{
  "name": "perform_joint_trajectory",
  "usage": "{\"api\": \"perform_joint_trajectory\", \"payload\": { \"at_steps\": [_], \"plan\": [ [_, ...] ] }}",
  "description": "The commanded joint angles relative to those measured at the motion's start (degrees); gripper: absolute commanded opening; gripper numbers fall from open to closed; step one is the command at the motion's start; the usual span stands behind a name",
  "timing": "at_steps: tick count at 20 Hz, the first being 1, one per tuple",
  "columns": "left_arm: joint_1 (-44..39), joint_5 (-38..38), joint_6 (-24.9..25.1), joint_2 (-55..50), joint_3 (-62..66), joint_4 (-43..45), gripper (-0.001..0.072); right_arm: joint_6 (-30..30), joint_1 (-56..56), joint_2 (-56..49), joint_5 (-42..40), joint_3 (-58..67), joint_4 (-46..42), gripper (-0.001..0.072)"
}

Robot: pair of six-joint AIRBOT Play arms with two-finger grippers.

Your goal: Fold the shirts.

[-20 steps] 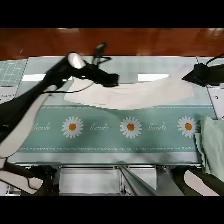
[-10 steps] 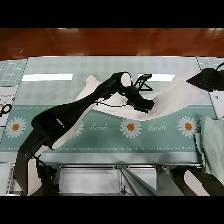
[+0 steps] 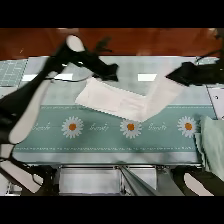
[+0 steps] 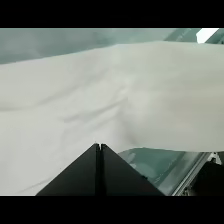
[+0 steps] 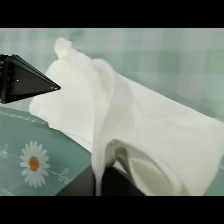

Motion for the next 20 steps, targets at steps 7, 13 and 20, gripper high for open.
{"api": "perform_joint_trajectory", "payload": {
  "at_steps": [7, 13, 20],
  "plan": [
    [27.93, 4.35, 12.17, 36.41, -44.87, 0.35, 0.0025, 2.69, 25.66, -33.42, -17.68, 22.23, 11.82, 0.0021],
    [29.57, 4.33, 13.44, 44.26, -52.11, -0.26, 0.0026, 4.42, 29.64, -47.98, -17.66, 33.59, 15.39, 0.0021],
    [29.57, 8.37, 13.62, 44.11, -52.11, -0.24, 0.0025, 4.13, 29.16, -49.24, -13.14, 33.64, 15.78, 0.0417]
  ]
}}
